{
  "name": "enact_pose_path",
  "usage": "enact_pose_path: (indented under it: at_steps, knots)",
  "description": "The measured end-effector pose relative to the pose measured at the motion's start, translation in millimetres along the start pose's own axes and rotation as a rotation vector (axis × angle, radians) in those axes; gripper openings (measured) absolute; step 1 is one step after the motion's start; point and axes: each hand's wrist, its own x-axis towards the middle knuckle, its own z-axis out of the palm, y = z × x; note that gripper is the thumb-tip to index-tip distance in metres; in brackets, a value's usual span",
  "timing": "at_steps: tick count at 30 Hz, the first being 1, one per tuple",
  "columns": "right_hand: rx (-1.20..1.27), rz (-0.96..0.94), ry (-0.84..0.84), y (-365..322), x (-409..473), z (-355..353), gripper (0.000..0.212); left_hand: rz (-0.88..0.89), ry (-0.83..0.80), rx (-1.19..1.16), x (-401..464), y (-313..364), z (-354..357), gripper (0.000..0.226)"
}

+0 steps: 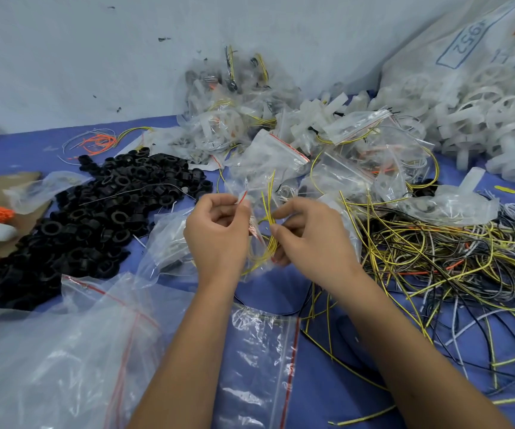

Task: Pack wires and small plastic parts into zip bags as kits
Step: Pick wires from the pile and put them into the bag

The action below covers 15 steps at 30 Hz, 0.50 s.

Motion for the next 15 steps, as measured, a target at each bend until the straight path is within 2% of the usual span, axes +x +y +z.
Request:
enact_pose_path:
  at_steps: [5, 11, 13, 15]
  knots:
    - [-0.044, 0.012, -0.126, -0.7, 0.0, 0.6, 0.012, 0.103, -0.030, -0.007, -7.5, 4.7, 4.3, 0.012]
    - [-0.275, -0.116, -0.197, -0.8, 2.0, -3.0, 0.028, 0.373, -0.176, 0.049, -28.9, 14.4, 16.9, 0.004]
    - [-0.266, -0.124, -0.236, 0.7, 4.1, -2.6, 0.031, 0.419, -0.185, 0.056, -33.7, 16.2, 18.8, 0.002]
    - [-0.119, -0.059, -0.285, 2.7, 4.3, -2.9, 0.031, 0.455, -0.174, 0.061, -35.7, 17.7, 18.1, 0.002]
